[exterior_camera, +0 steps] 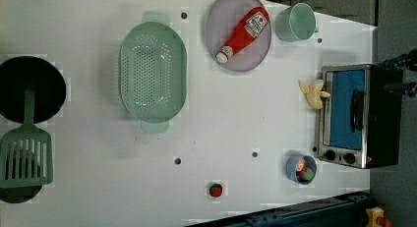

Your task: Drag mug backwards.

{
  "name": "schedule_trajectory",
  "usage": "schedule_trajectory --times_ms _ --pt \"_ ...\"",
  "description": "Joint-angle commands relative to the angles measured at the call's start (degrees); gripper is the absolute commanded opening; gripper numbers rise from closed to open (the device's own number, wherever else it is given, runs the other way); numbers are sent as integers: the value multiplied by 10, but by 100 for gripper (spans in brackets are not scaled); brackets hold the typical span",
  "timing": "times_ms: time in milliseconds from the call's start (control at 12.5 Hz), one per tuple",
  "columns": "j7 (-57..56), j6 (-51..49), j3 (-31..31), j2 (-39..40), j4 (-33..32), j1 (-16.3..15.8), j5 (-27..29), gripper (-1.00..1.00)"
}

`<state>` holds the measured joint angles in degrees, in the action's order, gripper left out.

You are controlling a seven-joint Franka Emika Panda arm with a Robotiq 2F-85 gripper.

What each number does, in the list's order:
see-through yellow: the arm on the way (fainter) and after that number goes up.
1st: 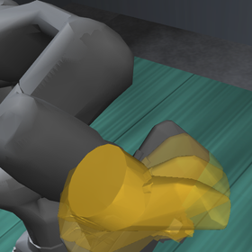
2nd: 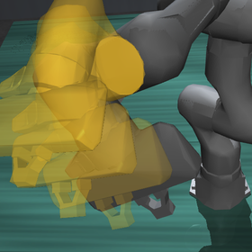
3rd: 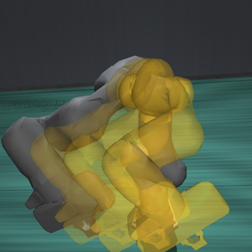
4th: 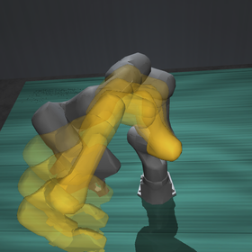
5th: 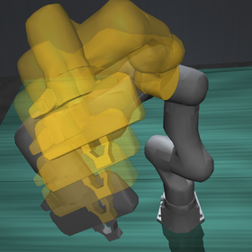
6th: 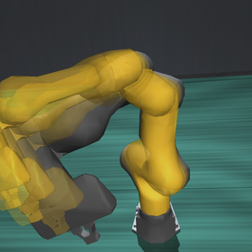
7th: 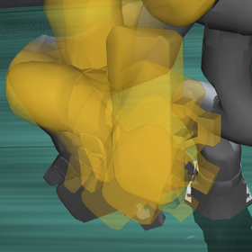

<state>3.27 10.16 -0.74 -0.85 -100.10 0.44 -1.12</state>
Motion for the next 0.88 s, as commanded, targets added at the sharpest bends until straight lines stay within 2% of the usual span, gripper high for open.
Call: schedule_trajectory --times_ms 80,240,560,880 --pt "-70 -137 -27 -178 -39 3 -5 59" --pt "-70 -128 -27 -174 -39 3 -5 99" --pt "-59 -20 -30 -112 -36 4 -6 100" --pt "-46 69 -45 13 -12 7 -6 100"
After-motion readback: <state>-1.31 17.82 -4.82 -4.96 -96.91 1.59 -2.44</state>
